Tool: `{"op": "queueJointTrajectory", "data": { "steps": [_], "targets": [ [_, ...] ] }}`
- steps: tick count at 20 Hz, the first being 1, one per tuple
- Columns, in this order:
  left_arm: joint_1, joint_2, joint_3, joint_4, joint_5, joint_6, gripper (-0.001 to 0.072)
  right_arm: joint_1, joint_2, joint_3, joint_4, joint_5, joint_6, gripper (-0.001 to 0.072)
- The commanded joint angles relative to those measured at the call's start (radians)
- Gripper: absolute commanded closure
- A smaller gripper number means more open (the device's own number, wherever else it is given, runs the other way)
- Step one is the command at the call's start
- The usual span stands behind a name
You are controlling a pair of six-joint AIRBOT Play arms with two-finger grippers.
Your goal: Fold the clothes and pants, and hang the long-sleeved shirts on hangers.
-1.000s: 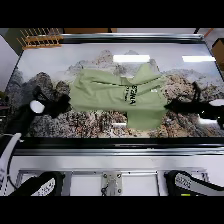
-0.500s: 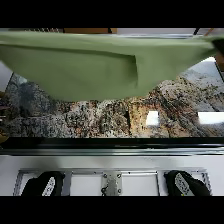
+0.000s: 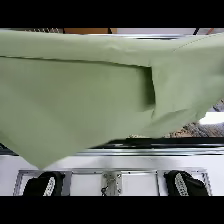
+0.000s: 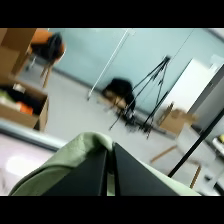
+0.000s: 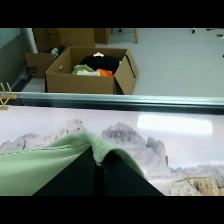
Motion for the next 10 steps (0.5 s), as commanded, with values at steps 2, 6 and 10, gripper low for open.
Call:
{"op": "queueJointTrajectory", "data": {
  "steps": [2,6,10],
  "targets": [
    [0.0,-0.169,-0.114,0.003,-0.073,-0.001,0.0696,0.008,-0.149,0.001,-0.046,0.134,0.082,0.0701],
    [-0.007,-0.457,-0.231,-0.014,-0.044,0.006,0.0696,0.113,-0.429,0.001,-0.208,0.182,0.132,0.0701],
    [-0.008,-0.751,-0.204,-0.102,0.061,0.08,0.0696,0.209,-0.694,0.003,-0.304,0.104,0.143,0.0701]
  ]
}}
